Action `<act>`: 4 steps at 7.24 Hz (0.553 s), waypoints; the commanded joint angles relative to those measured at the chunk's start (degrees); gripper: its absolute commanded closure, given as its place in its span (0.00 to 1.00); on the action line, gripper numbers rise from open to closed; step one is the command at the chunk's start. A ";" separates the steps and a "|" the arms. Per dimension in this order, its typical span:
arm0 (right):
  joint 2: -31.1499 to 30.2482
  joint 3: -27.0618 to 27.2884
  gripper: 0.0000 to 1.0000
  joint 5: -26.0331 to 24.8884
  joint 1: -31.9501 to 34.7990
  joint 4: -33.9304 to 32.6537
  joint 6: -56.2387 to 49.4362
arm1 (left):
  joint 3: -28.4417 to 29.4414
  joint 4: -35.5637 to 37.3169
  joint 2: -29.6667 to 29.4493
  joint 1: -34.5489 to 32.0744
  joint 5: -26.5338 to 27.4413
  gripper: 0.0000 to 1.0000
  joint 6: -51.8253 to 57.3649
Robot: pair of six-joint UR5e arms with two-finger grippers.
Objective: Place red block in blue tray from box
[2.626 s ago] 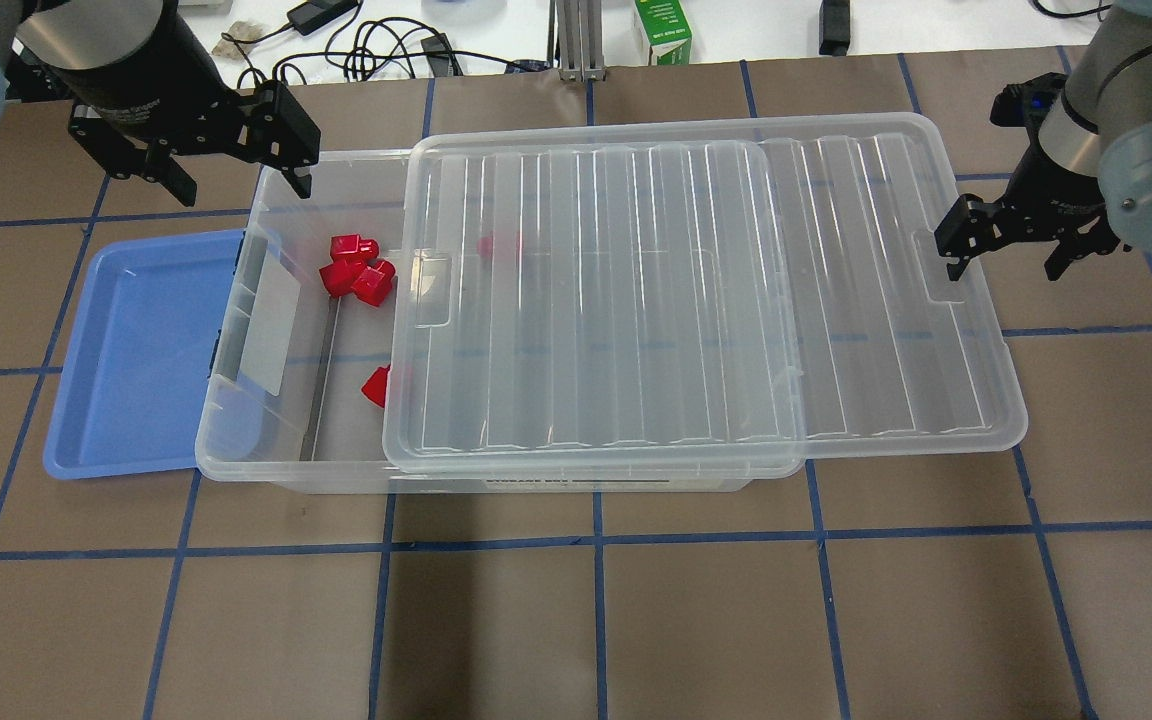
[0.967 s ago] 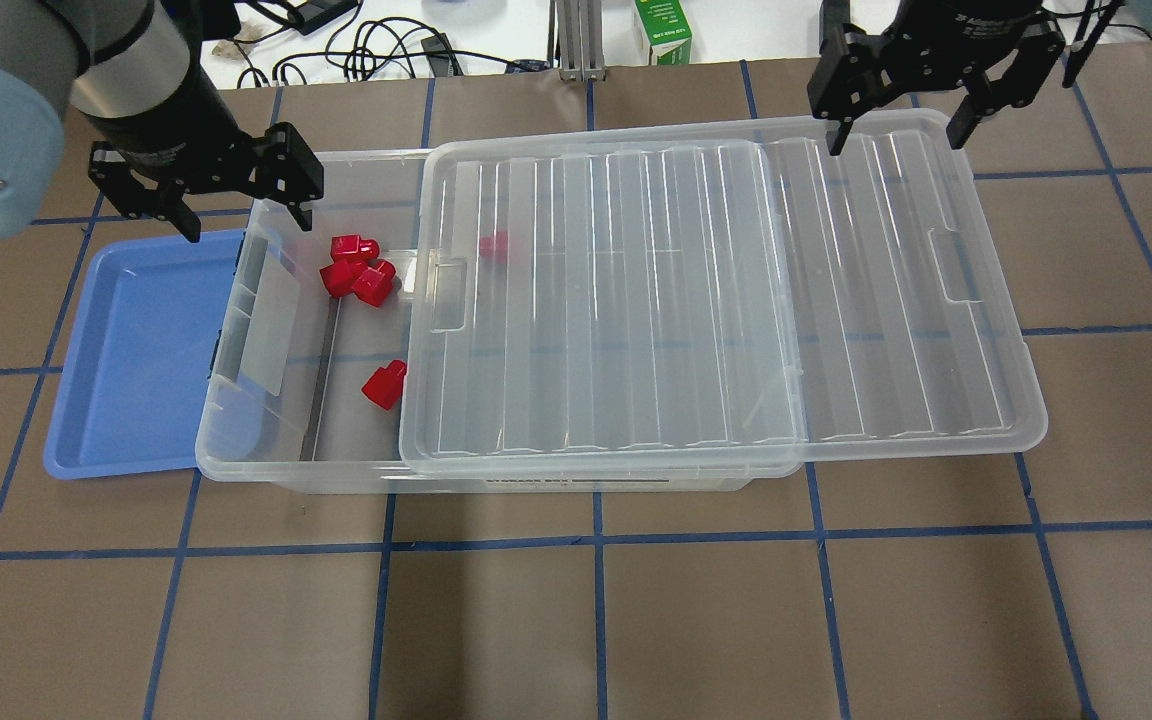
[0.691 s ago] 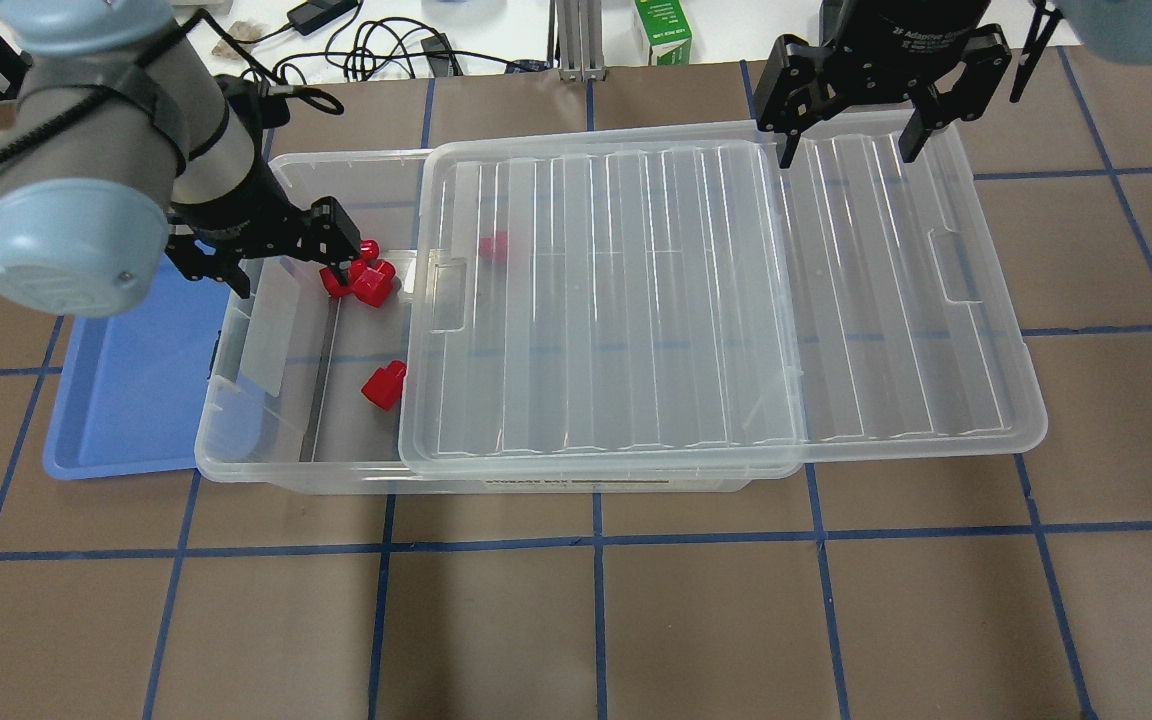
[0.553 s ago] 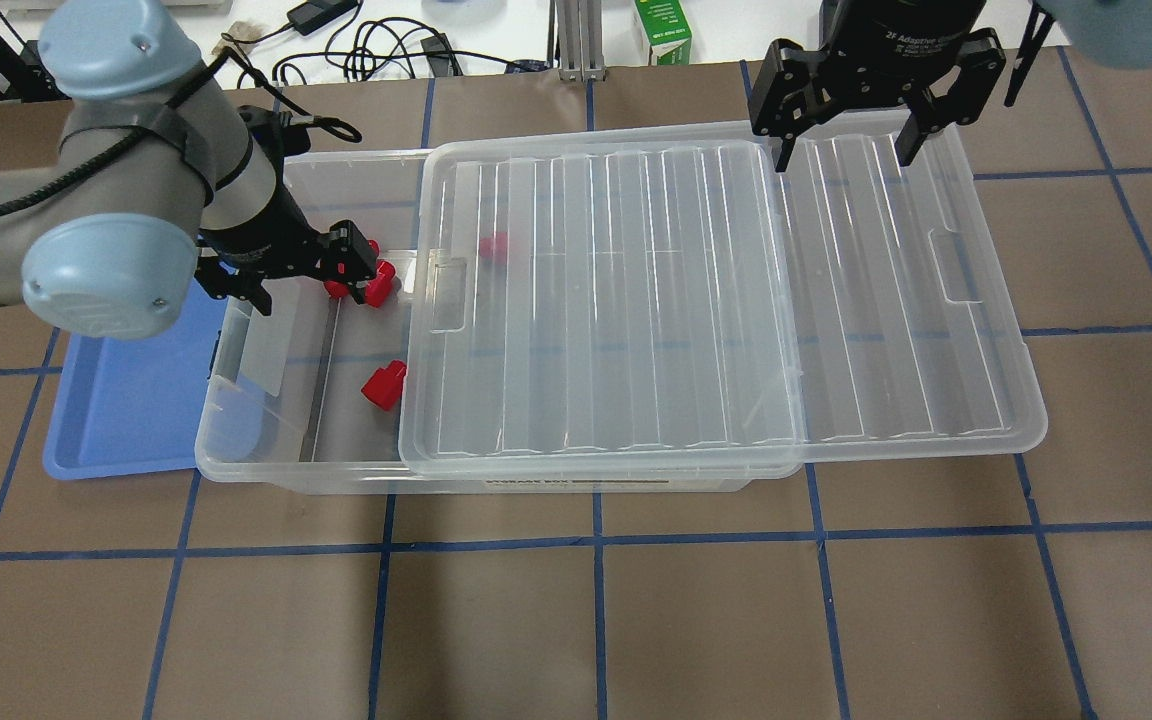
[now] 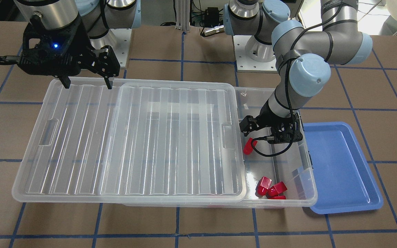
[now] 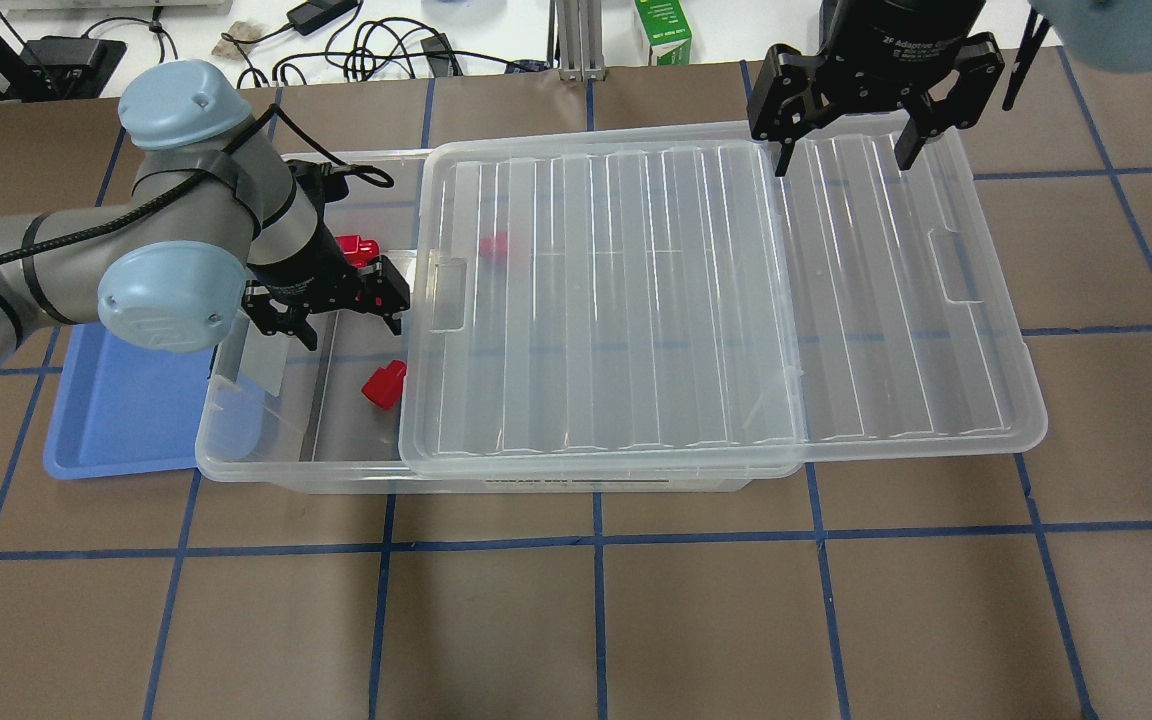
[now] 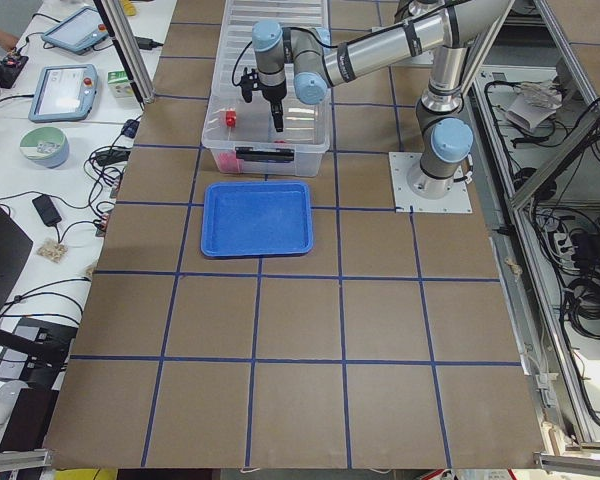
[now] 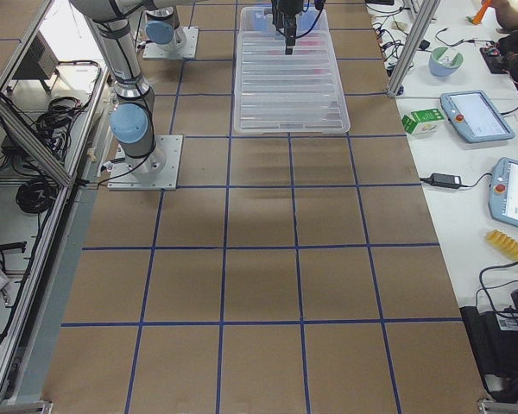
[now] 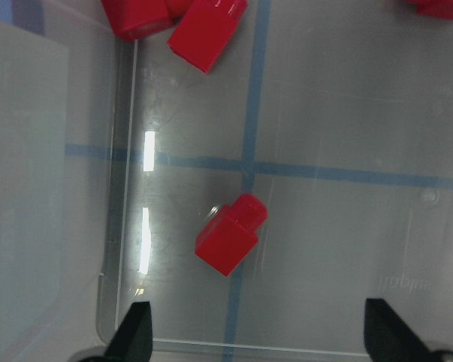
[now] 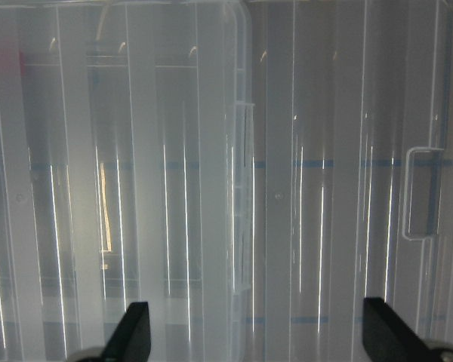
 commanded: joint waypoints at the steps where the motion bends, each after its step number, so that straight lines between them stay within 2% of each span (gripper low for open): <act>1: 0.39 0.01 0.00 -0.04 0.00 -0.40 0.00 | -0.22 0.00 -1.07 0.32 0.02 0.00 -2.66; 4: 0.57 -0.26 0.00 -0.13 0.00 -0.31 0.09 | -1.36 -0.09 -3.26 1.11 -0.07 0.00 -0.74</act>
